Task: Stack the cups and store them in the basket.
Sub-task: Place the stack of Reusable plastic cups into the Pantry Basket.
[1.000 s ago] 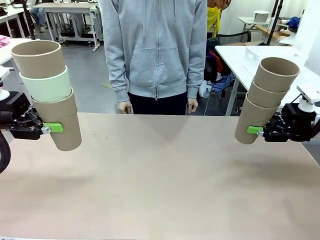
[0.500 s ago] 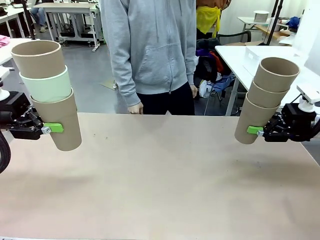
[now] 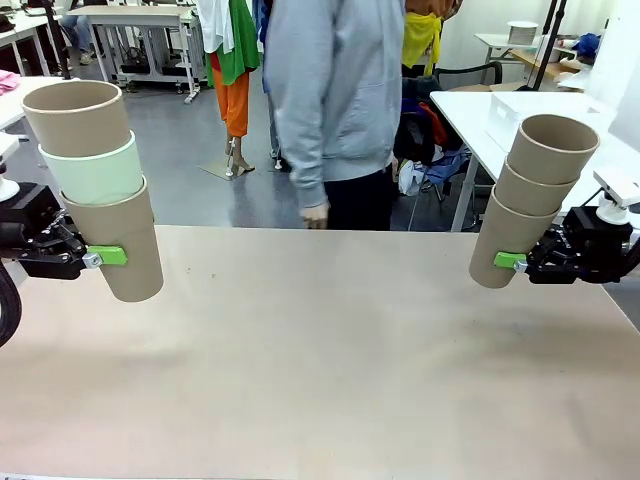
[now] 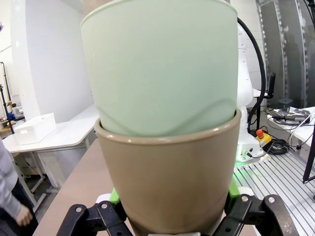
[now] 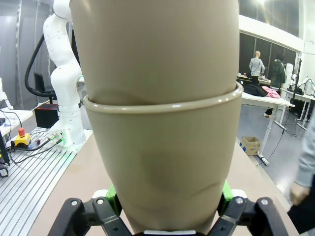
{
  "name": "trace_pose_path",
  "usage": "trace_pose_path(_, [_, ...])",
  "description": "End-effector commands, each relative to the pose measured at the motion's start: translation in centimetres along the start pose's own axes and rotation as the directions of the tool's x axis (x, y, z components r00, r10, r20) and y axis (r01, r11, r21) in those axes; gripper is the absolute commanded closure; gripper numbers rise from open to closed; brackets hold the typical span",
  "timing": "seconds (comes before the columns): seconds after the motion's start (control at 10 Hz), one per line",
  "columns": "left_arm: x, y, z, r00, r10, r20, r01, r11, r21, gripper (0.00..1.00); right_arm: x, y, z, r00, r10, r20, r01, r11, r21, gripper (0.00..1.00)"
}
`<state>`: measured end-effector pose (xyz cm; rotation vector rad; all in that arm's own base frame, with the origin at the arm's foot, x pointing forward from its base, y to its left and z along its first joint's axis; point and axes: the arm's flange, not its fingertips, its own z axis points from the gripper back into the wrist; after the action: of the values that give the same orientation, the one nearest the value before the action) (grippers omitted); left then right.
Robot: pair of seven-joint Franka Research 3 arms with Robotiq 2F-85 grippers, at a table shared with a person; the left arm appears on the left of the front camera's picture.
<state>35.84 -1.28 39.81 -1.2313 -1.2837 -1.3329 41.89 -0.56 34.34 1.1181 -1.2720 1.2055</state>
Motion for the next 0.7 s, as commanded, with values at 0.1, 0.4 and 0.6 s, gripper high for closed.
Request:
trace_pose_path(0.1, [0.49, -0.1, -0.08, 1.0, 0.008, 0.003, -0.008, 1.0, -0.003, 0.14, 0.39, 0.0, -0.06, 1.0, 0.009, 0.002, -0.009, 1.0, 0.002, 0.16])
trace_pose_path(0.4, [0.49, -0.1, -0.08, 1.0, 0.008, 0.003, -0.008, 1.0, -0.003, 0.14, 0.39, 0.0, -0.06, 1.0, 0.009, 0.002, -0.009, 1.0, 0.002, 0.16])
trace_pose_path(0.6, [0.49, -0.1, -0.08, 1.0, 0.008, 0.003, -0.008, 1.0, -0.003, 0.14, 0.39, 0.0, -0.06, 1.0, 0.009, 0.002, -0.009, 1.0, 0.002, 0.16])
